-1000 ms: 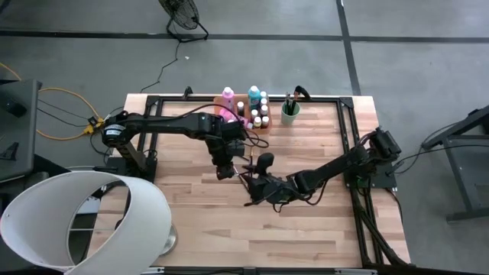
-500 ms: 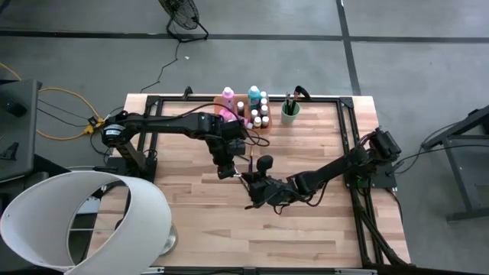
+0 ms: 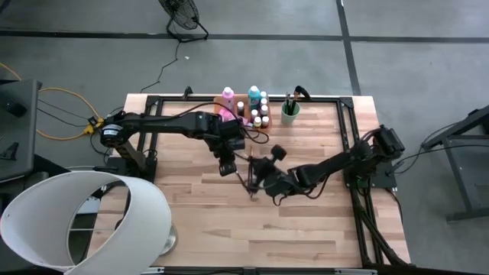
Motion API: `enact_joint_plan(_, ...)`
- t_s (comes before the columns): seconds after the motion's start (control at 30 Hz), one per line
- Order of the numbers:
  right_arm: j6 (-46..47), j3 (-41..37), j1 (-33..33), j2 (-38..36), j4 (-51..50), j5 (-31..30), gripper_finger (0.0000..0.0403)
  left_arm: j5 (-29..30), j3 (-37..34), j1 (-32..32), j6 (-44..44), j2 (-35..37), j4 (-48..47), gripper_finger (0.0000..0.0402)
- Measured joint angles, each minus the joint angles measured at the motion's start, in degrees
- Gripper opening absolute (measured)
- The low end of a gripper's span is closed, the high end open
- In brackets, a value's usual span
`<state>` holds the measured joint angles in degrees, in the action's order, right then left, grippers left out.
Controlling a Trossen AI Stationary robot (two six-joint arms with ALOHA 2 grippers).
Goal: Pick & Place Paint Supplies
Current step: Put the silver paint brush into the green cup
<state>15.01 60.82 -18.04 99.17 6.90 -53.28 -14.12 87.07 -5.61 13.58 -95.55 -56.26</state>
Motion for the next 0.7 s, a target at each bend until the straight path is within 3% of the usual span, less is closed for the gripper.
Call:
enact_joint_plan(0.2, 11.2, -3.9, 3.0, -5.0, -3.8, -2.8, 0.0012, 7.9, 0.0, 0.0, 0.0, 1.7, -0.9, 0.0033)
enact_joint_plan(0.4, 22.2, -11.5, 6.7, -11.8, -4.5, -6.6, 0.0012, 8.9, 0.0, 0.0, 0.2, 2.5, 0.0, 0.0033)
enact_joint_plan(0.7, 21.5, -22.3, 13.8, -22.4, 1.8, -9.8, 0.0012, 8.9, 0.0, 0.0, 0.4, 2.5, 3.6, 0.0033)
